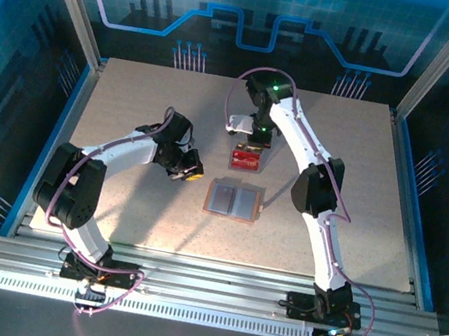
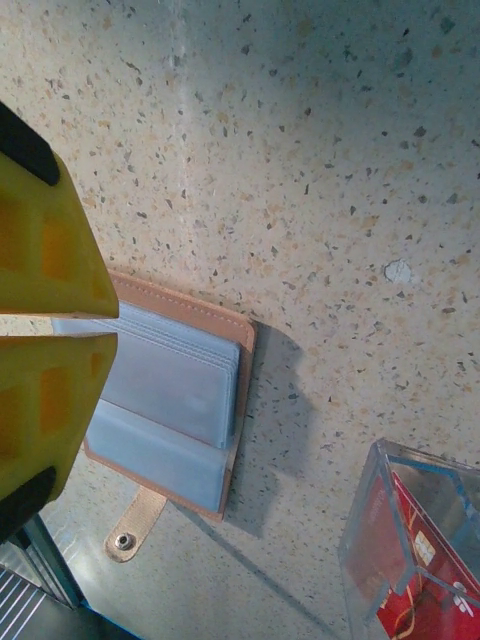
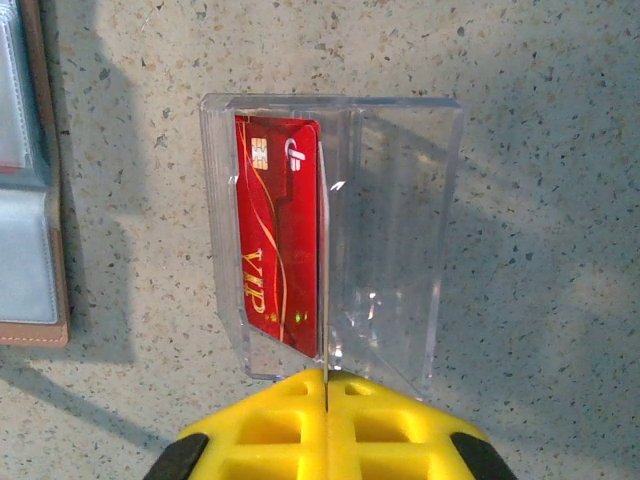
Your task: Take the credit cards out of the card holder
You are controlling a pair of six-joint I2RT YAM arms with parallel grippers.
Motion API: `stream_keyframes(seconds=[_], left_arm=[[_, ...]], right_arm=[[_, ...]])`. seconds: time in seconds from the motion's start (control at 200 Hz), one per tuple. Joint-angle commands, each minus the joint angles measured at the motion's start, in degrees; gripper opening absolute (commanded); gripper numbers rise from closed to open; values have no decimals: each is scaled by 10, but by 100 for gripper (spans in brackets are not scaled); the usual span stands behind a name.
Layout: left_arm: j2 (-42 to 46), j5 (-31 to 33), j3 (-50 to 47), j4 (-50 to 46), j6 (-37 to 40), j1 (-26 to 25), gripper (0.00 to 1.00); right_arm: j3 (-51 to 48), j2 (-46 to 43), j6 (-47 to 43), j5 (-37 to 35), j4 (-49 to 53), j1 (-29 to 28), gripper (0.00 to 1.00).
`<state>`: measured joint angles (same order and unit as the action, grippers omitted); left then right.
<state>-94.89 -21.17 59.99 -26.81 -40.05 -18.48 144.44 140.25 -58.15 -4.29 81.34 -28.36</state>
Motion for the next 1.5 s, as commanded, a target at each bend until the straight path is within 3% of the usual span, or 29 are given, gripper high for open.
stream_keyframes(seconds=[0.0, 1.066, 1.241, 1.496], left_arm=[[-3, 8, 15, -18, 9, 6, 12], [-20, -4, 23, -19, 7, 6, 12], [-23, -3, 24, -18, 7, 6, 12], [-25, -1, 22, -19, 6, 6, 12]], right_arm=[[17, 17, -11, 1, 7, 5, 0], [13, -51, -2, -30, -16, -9, 0], [-9, -67, -10, -1, -50, -6, 0], [-14, -34, -21, -13, -66, -2, 0]])
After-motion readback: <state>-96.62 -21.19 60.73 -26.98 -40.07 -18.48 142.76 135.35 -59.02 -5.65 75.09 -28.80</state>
